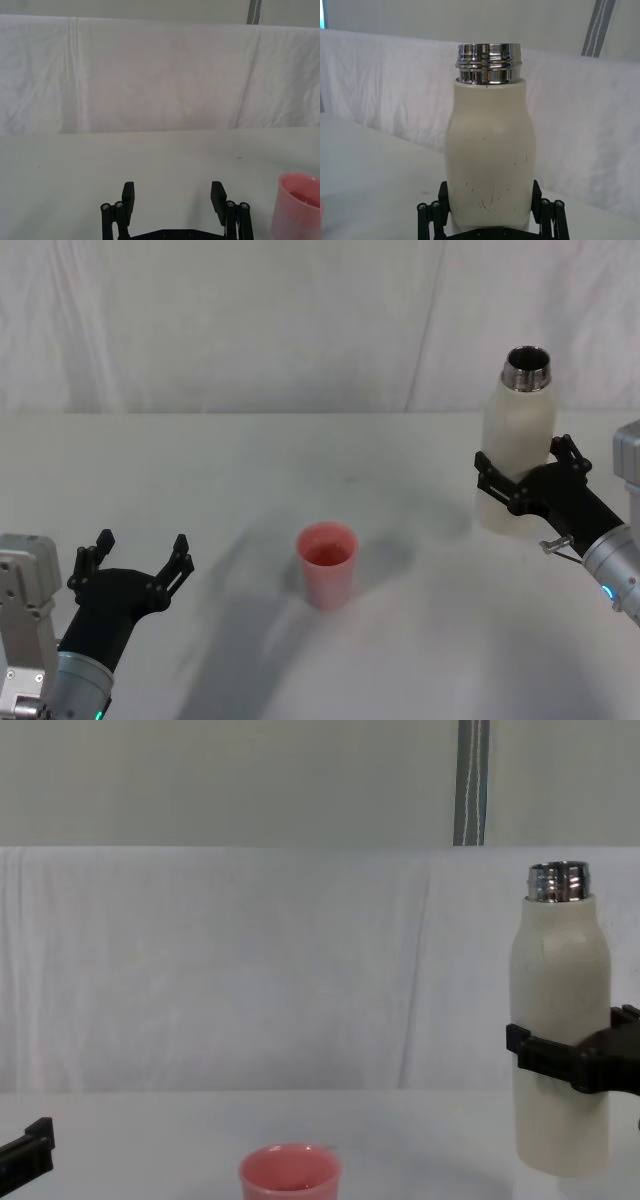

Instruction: Grasp the thermos with one hand and pour water into the cup lid.

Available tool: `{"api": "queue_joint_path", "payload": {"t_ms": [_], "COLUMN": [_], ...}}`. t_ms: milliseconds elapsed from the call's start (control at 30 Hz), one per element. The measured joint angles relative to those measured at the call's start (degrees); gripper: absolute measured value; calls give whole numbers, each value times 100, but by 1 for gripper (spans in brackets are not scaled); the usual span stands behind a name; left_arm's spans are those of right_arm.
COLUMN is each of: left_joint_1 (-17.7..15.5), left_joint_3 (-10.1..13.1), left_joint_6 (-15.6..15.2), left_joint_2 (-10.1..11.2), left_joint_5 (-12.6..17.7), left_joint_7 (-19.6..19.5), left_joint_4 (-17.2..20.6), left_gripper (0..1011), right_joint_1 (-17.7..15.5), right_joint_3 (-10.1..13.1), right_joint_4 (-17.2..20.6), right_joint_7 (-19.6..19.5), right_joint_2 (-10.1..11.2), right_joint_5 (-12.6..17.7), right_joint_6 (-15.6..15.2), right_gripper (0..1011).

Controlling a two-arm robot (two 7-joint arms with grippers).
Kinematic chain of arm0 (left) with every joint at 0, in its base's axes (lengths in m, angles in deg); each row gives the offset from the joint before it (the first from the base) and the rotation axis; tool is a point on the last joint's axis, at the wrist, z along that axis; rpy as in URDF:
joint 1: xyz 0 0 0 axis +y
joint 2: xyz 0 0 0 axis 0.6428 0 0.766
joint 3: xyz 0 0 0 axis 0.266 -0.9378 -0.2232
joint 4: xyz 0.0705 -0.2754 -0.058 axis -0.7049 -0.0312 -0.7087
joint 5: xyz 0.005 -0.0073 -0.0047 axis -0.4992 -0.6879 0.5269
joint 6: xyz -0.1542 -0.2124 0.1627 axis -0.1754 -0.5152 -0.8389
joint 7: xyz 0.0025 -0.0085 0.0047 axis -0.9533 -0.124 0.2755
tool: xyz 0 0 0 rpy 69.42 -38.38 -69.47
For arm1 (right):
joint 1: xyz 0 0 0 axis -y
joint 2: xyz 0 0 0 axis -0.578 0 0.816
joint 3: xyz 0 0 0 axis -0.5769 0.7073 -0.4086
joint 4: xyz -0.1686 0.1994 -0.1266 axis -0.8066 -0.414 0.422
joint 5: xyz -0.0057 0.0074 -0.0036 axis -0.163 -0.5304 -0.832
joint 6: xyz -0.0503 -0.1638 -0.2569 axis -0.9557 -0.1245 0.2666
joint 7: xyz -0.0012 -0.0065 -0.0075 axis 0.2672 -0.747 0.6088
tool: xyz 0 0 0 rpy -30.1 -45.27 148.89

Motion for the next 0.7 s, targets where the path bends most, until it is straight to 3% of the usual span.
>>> {"api": "queue_joint_path", "payload": {"t_ms": [700], "left_joint_1": [0], "left_joint_3": [0], "left_joint_6": [0], "left_joint_2": [0], "left_joint_5": [0], "left_joint_7": [0], "left_joint_4": [0], "left_gripper": [1001], "right_joint_1": [-168], "right_joint_3": [48], "right_joint_4": [-206], "right_joint_7": [-139], "right_joint_2": [-24], "right_joint_5": [86], "right_joint_6": [10], "right_gripper": [951]}}
